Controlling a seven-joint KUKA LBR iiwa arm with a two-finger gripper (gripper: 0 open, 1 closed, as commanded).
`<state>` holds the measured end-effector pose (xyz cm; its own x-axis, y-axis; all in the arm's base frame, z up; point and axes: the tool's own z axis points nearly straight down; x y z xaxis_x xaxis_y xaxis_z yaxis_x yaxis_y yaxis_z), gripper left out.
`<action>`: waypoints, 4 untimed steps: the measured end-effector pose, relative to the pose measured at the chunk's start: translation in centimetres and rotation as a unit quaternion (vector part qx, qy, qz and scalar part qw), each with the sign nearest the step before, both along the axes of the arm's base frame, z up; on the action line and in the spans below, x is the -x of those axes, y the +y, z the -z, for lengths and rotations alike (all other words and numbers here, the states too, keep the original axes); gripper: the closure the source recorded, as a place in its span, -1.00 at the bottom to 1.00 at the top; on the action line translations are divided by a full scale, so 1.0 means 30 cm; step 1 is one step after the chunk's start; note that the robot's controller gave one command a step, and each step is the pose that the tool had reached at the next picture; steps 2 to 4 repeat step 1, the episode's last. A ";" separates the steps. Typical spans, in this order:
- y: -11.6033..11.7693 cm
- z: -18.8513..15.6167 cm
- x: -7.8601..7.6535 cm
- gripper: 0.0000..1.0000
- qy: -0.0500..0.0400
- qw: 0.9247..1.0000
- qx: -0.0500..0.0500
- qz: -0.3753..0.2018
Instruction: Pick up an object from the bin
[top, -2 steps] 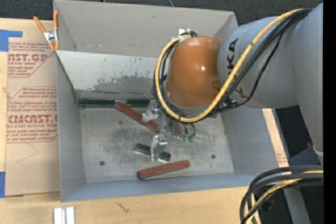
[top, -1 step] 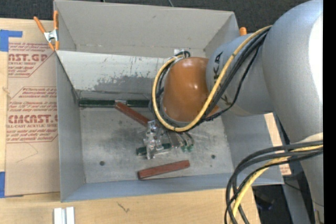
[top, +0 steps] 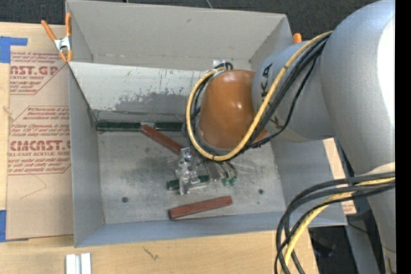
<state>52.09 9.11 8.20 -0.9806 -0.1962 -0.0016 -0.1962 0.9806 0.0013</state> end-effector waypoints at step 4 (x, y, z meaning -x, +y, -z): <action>-0.010 -0.416 0.028 1.00 0.000 1.000 0.000 -0.025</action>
Offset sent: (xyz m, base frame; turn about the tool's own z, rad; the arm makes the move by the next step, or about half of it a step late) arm 0.0000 0.0000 0.0000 0.0000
